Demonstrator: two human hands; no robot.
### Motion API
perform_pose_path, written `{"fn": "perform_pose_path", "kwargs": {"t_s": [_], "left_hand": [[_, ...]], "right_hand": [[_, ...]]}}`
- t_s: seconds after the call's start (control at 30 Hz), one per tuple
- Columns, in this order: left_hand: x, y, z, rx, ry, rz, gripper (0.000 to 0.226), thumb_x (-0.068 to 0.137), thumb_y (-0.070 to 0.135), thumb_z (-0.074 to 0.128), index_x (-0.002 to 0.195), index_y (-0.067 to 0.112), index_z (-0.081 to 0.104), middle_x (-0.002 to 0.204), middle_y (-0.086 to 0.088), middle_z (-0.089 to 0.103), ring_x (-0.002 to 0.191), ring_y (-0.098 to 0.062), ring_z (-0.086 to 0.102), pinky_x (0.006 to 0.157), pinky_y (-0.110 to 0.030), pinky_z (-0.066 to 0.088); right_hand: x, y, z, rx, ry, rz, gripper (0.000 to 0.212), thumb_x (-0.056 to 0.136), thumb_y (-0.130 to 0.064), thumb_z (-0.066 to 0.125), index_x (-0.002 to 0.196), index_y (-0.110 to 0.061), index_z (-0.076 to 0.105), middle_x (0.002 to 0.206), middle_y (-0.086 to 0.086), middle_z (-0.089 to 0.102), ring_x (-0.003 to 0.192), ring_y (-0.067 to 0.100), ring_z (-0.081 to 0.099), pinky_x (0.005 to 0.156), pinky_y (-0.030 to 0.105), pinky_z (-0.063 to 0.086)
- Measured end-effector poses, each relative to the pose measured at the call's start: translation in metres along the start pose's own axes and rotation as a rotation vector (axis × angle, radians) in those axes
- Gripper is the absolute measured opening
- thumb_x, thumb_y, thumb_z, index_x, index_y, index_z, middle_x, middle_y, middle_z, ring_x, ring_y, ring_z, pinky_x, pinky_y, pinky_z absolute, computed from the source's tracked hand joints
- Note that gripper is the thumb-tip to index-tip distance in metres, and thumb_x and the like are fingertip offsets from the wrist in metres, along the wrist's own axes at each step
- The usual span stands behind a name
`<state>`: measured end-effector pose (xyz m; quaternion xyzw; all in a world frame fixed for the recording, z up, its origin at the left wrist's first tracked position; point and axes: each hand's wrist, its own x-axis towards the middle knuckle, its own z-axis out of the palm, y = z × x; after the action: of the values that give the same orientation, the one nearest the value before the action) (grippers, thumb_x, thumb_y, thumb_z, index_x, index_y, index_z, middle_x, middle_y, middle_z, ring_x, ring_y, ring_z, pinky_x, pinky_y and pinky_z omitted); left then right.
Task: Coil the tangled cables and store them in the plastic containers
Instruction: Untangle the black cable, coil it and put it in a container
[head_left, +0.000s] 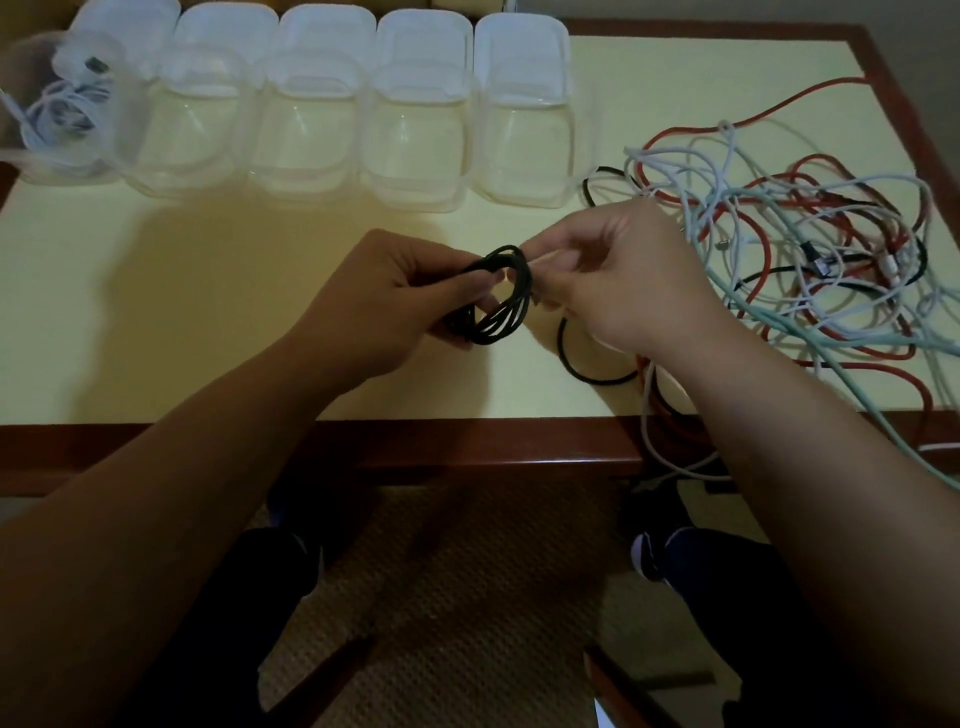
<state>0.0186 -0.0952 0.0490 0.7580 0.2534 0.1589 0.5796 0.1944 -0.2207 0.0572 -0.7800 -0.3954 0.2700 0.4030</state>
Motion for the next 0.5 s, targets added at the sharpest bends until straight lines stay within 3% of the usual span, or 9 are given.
{"fn": "perform_pose_path", "kwargs": {"t_s": [0.07, 0.13, 0.23, 0.37, 0.5], "left_hand": [[0.000, -0.003, 0.002, 0.069, 0.077, 0.043, 0.013, 0.097, 0.011, 0.069, 0.093, 0.015, 0.080, 0.078, 0.002, 0.077, 0.070, -0.015, 0.075, 0.067, -0.032, 0.063], [-0.002, -0.005, 0.004, 0.154, 0.160, 0.094, 0.012, 0.097, 0.013, 0.070, 0.098, 0.013, 0.081, 0.083, 0.001, 0.079, 0.069, -0.016, 0.076, 0.068, -0.036, 0.064], [-0.004, -0.003, 0.005, 0.259, 0.250, 0.194, 0.016, 0.096, 0.016, 0.071, 0.109, 0.022, 0.078, 0.086, 0.006, 0.078, 0.069, -0.013, 0.076, 0.068, -0.036, 0.063], [-0.004, -0.004, 0.006, 0.342, 0.268, 0.279, 0.016, 0.096, 0.018, 0.070, 0.109, 0.019, 0.080, 0.081, 0.009, 0.077, 0.063, -0.010, 0.072, 0.063, -0.036, 0.059], [-0.008, -0.004, 0.013, 0.447, 0.223, 0.336, 0.018, 0.095, 0.018, 0.068, 0.106, 0.021, 0.082, 0.071, 0.006, 0.074, 0.060, -0.013, 0.064, 0.053, -0.024, 0.046]], "right_hand": [[-0.003, -0.006, 0.004, 0.314, -0.108, 0.160, 0.010, 0.097, -0.013, 0.073, 0.101, -0.009, 0.081, 0.082, 0.013, 0.079, 0.072, 0.022, 0.076, 0.072, 0.037, 0.064], [-0.006, -0.011, 0.010, 0.584, -0.206, 0.329, 0.015, 0.101, -0.007, 0.064, 0.106, 0.000, 0.077, 0.088, 0.016, 0.079, 0.078, 0.024, 0.077, 0.075, 0.034, 0.065], [-0.007, -0.018, 0.013, 0.814, -0.290, 0.506, 0.021, 0.104, -0.012, 0.055, 0.107, 0.000, 0.072, 0.089, 0.015, 0.077, 0.083, 0.024, 0.076, 0.075, 0.031, 0.065], [-0.006, -0.018, 0.011, 0.735, -0.347, 0.483, 0.025, 0.099, -0.034, 0.060, 0.102, -0.011, 0.069, 0.092, 0.010, 0.074, 0.086, 0.023, 0.074, 0.091, 0.044, 0.062], [-0.010, -0.016, 0.020, 0.410, -0.245, 0.313, 0.025, 0.089, -0.025, 0.083, 0.097, -0.009, 0.066, 0.087, 0.015, 0.074, 0.085, 0.032, 0.078, 0.083, 0.043, 0.065]]}}
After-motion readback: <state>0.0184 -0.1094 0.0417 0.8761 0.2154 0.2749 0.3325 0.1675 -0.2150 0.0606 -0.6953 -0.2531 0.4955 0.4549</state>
